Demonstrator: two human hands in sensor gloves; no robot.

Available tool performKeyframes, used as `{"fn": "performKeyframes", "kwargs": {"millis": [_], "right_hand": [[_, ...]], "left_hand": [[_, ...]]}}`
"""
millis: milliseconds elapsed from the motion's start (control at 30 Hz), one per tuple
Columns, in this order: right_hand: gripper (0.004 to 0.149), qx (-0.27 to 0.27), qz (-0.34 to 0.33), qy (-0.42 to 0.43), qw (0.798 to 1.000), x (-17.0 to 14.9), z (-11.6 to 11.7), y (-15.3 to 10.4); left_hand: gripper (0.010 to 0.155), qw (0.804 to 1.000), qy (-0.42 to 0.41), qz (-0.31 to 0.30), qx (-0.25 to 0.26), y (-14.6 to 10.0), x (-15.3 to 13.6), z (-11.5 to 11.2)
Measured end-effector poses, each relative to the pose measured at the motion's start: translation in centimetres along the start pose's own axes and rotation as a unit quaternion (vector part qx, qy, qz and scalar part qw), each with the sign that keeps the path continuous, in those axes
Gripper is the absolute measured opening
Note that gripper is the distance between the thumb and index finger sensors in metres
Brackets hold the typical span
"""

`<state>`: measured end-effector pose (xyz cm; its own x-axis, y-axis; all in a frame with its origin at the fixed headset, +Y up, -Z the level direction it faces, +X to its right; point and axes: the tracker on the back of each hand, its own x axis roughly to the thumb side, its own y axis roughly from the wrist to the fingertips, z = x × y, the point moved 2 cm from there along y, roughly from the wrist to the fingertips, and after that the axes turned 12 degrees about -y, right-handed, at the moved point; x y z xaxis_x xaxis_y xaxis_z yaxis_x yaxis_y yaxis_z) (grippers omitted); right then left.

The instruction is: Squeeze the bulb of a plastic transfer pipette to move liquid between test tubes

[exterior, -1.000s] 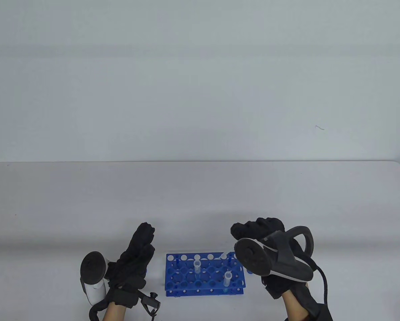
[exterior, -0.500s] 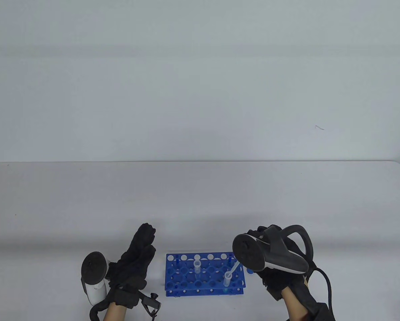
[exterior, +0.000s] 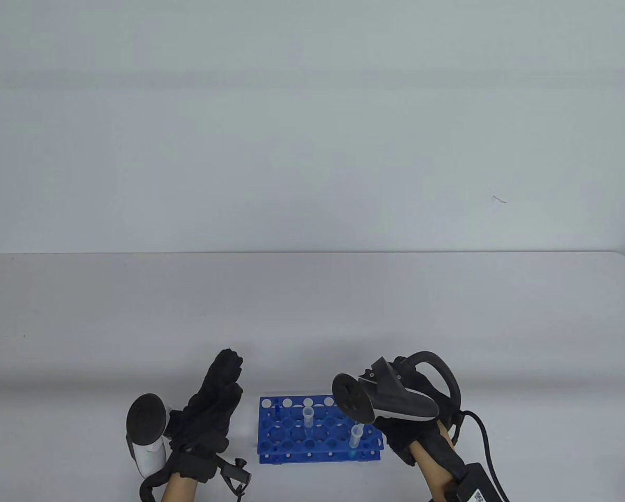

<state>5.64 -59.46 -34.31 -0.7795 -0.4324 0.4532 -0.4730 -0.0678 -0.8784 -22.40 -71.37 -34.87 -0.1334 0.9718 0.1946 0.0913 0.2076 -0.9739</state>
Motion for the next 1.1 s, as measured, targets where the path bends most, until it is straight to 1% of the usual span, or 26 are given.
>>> {"fn": "performKeyframes", "kwargs": {"millis": [267,500,867,1100], "right_hand": [[0.039,0.022,-0.014,-0.004,1.000,0.9,1.5,1.0],[0.039,0.034,-0.020,-0.009,0.999,1.4,2.1,1.4],[0.040,0.056,-0.022,-0.008,0.998,1.6,2.4,1.6],[0.043,0.072,-0.016,-0.006,0.997,1.5,2.4,1.4]], "left_hand": [[0.092,1.000,0.000,0.000,0.000,0.0,0.0,0.0],[0.092,1.000,-0.001,0.000,0.000,0.0,0.0,0.0],[0.092,1.000,-0.001,0.000,0.000,0.0,0.0,0.0],[0.092,1.000,-0.001,0.000,0.000,0.0,0.0,0.0]]}}
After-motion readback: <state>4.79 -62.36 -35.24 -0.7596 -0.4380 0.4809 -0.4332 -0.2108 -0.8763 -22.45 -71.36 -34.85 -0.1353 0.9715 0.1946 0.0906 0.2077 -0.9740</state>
